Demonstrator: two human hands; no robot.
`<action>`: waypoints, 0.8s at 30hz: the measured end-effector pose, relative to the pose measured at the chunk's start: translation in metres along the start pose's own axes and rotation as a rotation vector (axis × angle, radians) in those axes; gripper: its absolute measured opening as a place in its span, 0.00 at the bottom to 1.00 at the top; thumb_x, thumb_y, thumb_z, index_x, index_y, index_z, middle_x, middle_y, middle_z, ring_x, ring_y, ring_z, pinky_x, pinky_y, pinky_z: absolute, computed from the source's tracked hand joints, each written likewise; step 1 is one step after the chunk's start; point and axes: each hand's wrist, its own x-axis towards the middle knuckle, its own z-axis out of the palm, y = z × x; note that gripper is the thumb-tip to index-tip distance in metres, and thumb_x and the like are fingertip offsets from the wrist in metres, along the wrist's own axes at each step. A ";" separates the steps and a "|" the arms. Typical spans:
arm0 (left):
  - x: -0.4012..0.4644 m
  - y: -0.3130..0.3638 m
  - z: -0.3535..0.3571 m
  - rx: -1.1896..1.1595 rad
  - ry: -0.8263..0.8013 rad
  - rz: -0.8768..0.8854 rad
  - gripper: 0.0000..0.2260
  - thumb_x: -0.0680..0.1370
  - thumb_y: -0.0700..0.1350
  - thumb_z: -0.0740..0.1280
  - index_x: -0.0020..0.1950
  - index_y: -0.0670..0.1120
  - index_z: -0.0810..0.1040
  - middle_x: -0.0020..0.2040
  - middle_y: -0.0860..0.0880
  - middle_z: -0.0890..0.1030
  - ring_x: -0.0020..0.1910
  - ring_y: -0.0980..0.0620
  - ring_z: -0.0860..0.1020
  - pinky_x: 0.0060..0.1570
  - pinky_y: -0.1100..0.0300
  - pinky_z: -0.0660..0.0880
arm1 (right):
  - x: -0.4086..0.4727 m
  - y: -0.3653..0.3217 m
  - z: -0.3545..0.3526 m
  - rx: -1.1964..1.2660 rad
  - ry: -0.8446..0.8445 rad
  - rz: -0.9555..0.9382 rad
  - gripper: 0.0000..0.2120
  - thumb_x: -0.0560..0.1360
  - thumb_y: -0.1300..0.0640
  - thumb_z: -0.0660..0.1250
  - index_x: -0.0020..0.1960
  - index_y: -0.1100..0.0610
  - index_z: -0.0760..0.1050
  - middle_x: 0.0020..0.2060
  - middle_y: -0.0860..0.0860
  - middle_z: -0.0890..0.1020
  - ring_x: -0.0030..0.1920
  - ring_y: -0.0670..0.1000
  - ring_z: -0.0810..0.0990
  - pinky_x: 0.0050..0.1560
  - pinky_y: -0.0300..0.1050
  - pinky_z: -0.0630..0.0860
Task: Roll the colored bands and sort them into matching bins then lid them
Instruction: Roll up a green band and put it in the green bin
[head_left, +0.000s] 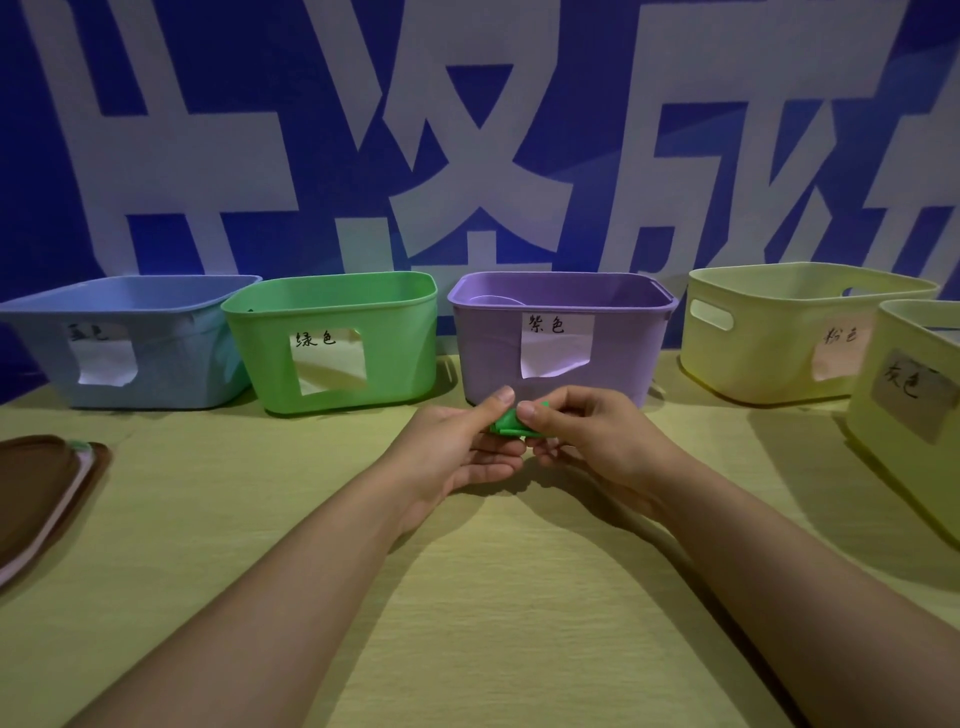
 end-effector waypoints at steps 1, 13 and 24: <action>0.000 0.000 0.000 -0.003 -0.003 0.001 0.18 0.79 0.52 0.71 0.56 0.37 0.83 0.43 0.41 0.86 0.40 0.49 0.85 0.42 0.61 0.83 | 0.000 0.001 0.000 -0.004 -0.003 -0.005 0.19 0.69 0.49 0.77 0.51 0.63 0.82 0.40 0.57 0.84 0.40 0.51 0.81 0.50 0.50 0.80; 0.006 -0.002 -0.005 0.002 -0.030 0.070 0.17 0.74 0.48 0.75 0.56 0.37 0.84 0.47 0.38 0.86 0.41 0.50 0.84 0.44 0.62 0.82 | -0.007 -0.005 0.006 0.067 -0.011 0.130 0.24 0.75 0.41 0.72 0.53 0.63 0.84 0.39 0.57 0.84 0.40 0.52 0.81 0.46 0.46 0.82; 0.008 -0.004 -0.007 -0.007 -0.023 0.085 0.12 0.74 0.38 0.77 0.56 0.38 0.84 0.52 0.37 0.86 0.48 0.46 0.85 0.51 0.60 0.83 | -0.004 0.000 0.003 0.031 0.018 0.055 0.16 0.78 0.51 0.72 0.52 0.65 0.84 0.39 0.56 0.85 0.37 0.48 0.81 0.43 0.40 0.82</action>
